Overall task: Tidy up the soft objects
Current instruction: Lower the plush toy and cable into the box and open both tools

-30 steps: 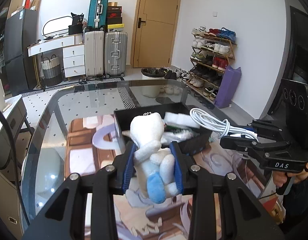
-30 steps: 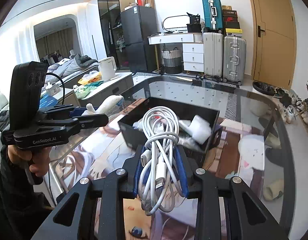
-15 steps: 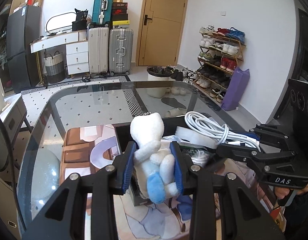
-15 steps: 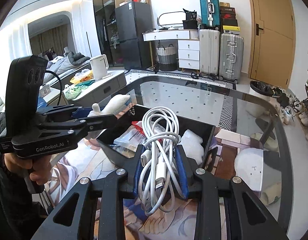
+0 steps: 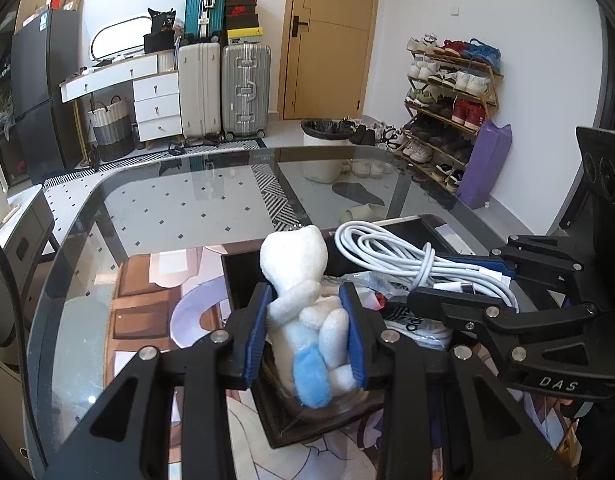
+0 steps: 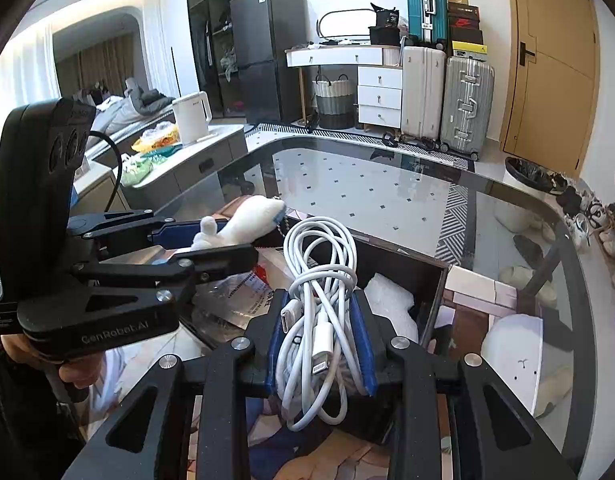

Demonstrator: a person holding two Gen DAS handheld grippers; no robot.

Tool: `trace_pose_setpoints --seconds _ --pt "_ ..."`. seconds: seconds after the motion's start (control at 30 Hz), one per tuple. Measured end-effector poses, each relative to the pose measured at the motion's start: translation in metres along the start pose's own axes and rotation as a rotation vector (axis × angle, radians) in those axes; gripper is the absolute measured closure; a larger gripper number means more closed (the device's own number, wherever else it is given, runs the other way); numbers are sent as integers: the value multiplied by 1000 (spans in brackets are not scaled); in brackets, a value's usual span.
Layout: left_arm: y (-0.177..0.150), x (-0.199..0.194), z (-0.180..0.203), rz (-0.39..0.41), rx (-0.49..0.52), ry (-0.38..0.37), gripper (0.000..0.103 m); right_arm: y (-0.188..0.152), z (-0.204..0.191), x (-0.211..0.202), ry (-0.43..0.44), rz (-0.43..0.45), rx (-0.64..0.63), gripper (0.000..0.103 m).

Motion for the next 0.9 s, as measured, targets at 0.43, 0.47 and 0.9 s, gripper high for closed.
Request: trace_pose_setpoints --seconds 0.43,0.47,0.9 --pt "-3 -4 9 -10 46 -10 41 -3 -7 -9 -34 53 -63 39" --pt "-3 -7 9 -10 44 -9 39 -4 -5 -16 -39 70 -57 35" --pt "-23 -51 1 131 12 25 0 -36 2 -62 -77 174 62 1"
Point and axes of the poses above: each gripper's, at about its wrist camera, not at the fingertips, and x roughly the way its jaws point, z to its right, y to its top, the point moved 3 cm from there along x, roughly the way its jaws point, and after that the axes turned 6 degrees about -x, right-handed, at the moved point
